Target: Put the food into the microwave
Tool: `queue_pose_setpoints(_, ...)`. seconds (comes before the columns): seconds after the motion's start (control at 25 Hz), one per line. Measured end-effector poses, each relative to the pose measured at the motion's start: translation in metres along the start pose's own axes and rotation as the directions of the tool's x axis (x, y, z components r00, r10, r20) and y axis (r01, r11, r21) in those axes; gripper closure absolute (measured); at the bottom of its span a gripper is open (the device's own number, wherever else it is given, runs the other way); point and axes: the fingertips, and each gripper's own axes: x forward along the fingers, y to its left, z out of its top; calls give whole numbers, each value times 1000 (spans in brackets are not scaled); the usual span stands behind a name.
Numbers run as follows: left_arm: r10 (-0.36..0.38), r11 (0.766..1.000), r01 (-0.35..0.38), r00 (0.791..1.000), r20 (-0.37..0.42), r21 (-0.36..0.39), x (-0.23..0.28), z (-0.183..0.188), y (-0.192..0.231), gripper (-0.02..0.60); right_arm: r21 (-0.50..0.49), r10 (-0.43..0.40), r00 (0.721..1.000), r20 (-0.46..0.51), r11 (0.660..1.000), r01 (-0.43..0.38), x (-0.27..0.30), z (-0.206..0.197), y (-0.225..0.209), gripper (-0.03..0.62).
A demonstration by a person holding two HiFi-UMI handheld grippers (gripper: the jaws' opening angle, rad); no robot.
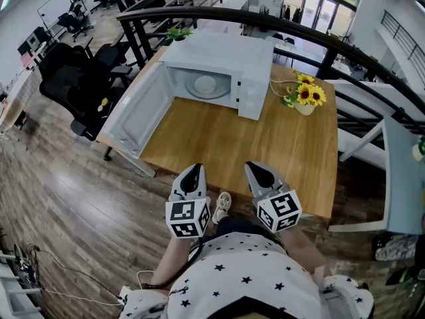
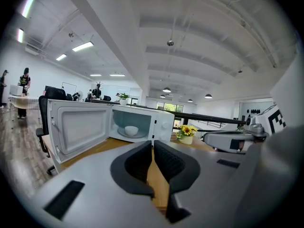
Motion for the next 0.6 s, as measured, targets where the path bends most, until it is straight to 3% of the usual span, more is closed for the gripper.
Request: queue_pose_setpoints(0.6, 0, 1000, 0, 1000, -4, -1, 0, 0, -2, 565, 21, -7, 1000, 22, 1000, 6, -2, 3, -1, 589)
